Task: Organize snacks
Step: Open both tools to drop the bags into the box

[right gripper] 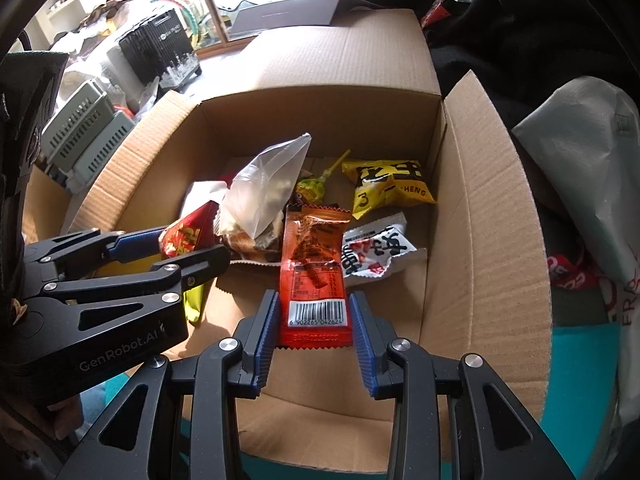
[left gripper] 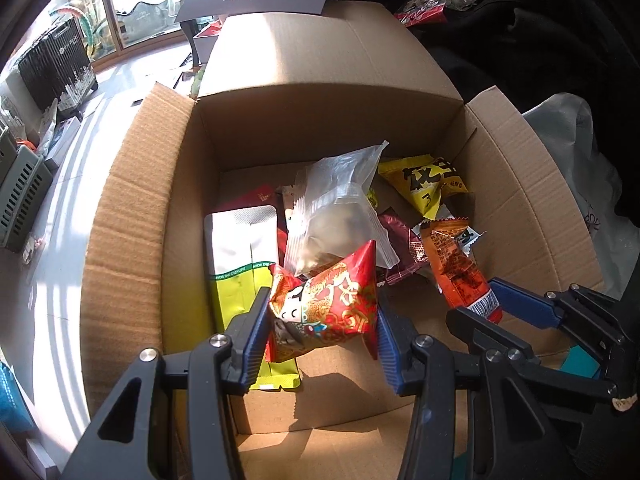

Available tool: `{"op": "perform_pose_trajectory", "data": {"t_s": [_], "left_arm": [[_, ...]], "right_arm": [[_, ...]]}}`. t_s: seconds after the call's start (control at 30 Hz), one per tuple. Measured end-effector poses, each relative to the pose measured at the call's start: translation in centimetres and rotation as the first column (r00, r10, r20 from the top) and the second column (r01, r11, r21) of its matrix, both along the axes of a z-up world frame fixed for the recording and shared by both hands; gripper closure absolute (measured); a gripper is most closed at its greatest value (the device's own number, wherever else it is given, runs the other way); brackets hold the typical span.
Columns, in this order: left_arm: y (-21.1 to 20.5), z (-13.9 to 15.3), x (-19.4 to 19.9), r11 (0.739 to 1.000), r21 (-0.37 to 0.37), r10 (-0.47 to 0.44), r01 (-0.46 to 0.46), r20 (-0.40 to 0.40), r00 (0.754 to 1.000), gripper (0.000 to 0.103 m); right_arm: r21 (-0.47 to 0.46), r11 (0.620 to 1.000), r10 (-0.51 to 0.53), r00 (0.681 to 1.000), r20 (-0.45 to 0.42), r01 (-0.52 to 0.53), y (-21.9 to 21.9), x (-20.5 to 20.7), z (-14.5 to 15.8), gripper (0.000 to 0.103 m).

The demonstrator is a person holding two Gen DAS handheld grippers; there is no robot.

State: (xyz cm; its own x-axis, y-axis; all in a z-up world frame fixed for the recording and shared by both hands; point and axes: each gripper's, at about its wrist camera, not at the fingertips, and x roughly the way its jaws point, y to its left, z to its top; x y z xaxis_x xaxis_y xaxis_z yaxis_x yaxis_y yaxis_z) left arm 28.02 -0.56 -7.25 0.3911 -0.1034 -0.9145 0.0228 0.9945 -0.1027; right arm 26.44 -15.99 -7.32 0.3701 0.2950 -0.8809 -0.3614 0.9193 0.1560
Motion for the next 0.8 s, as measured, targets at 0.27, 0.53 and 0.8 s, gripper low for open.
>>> {"op": "perform_pose_trajectory", "data": {"t_s": [0.27,0.53,0.8], "left_arm": [[-0.1,0.1,0.1,1.0,-0.006,0.0,0.0,-0.009,1.0,0.056],[-0.1,0.4,0.1,1.0,0.01,0.005,-0.005,-0.009,1.0,0.056],[-0.6,1.5,-0.3,0.999,0.051,-0.005,0.004,0.009,1.0,0.053]], "right_arm": [[-0.023,1.0,-0.001,1.0,-0.008,0.001,0.1,-0.2,0.2,0.067],[-0.042,0.999,-0.017,1.0,-0.002,0.017,0.1,-0.7,0.8,0.066],[-0.054,0.998,-0.038,0.999,0.022,0.039,-0.4,-1.4,2.2,0.065]]}}
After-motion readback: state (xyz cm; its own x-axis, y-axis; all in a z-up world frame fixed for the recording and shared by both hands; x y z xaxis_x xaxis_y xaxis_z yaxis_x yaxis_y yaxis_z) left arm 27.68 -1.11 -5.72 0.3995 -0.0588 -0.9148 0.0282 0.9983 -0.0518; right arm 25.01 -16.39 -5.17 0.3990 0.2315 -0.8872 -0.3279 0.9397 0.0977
